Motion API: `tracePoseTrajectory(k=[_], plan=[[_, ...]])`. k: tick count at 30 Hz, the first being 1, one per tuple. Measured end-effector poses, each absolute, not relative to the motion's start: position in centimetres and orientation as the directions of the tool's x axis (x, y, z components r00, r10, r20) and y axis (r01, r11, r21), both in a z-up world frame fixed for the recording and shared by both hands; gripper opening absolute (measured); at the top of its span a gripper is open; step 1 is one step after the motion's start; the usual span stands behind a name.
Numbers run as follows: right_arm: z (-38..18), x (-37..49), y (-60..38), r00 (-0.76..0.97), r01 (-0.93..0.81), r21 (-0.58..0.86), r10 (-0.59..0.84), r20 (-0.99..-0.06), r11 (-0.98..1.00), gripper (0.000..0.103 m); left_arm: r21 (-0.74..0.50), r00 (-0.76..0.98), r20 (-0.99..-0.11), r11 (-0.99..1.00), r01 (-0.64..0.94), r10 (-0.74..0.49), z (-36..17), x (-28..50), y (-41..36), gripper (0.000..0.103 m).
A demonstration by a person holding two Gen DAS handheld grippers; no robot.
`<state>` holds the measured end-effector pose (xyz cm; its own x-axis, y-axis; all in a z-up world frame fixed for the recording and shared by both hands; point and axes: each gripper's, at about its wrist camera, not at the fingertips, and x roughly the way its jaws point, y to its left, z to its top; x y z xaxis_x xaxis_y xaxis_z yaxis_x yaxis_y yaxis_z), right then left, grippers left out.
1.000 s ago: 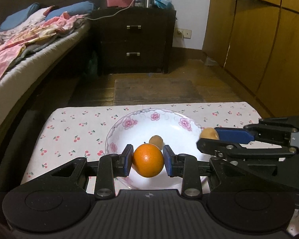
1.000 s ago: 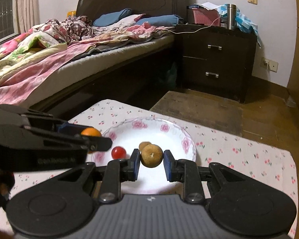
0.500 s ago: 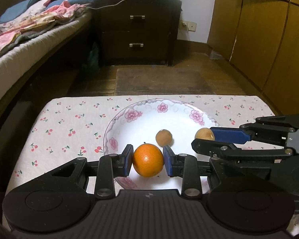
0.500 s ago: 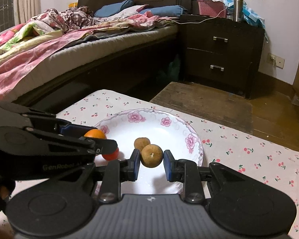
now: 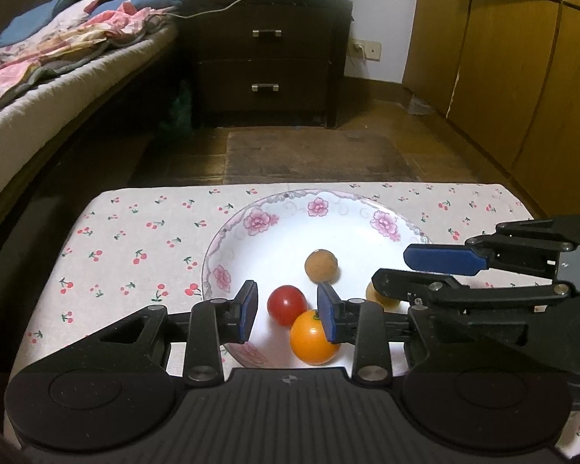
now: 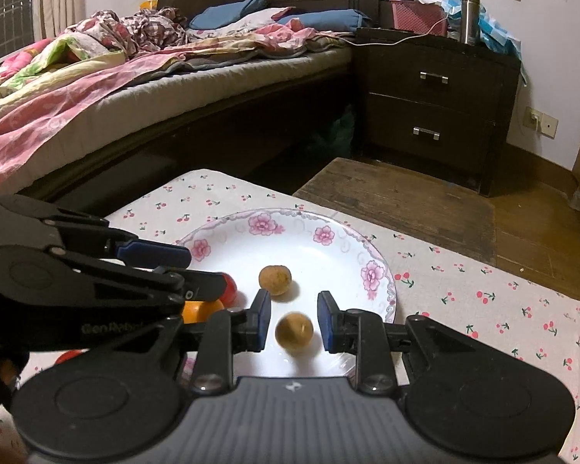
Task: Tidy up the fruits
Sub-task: 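Grasp a tangerine with the right tool while the left tool grasps a red tomato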
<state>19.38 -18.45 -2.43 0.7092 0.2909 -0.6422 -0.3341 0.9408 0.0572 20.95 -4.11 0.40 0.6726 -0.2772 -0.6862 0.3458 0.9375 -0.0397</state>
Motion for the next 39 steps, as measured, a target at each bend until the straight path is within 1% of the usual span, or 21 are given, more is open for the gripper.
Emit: tracePoseTrajectory(k=[12, 14, 20, 22, 26, 29, 39], plan=[[-0.1, 16.9, -18.3, 0.725, -0.344, 0.067, 0.31, -0.614, 0.937, 0.049, -0.046, 0.691, -0.662, 0.936, 0.35, -0.291, 2.9, 18.5, -2.9, 0.046], [0.2, 16.0, -18.0, 0.721, -0.358, 0.067, 0.321, -0.614, 0.931, 0.049, -0.044, 0.69, -0.664, 0.935, 0.351, -0.29, 3.0, 17.9, -2.7, 0.049], [0.6, 13.8, -17.2, 0.707, -0.381, 0.077, 0.344, -0.618, 0.921, 0.049, -0.04, 0.682, -0.676, 0.939, 0.342, -0.277, 3.0, 16.2, -1.7, 0.049], [0.6, 13.3, -17.1, 0.702, -0.383, 0.081, 0.347, -0.622, 0.92, 0.049, -0.038, 0.679, -0.681, 0.94, 0.34, -0.273, 2.9, 15.7, -1.4, 0.049], [0.4, 11.8, -17.0, 0.688, -0.387, 0.092, 0.354, -0.633, 0.918, 0.049, -0.035, 0.671, -0.692, 0.941, 0.336, -0.265, 2.6, 14.8, -0.7, 0.055], [-0.1, 10.7, -16.8, 0.67, -0.391, 0.101, 0.358, -0.65, 0.915, 0.049, -0.025, 0.664, -0.703, 0.942, 0.335, -0.255, 2.3, 14.3, -0.2, 0.055], [-1.7, 7.2, -16.1, 0.604, -0.41, 0.138, 0.382, -0.699, 0.901, 0.049, -0.065, 0.636, -0.724, 0.944, 0.324, -0.268, 1.7, 12.6, 1.8, 0.058]])
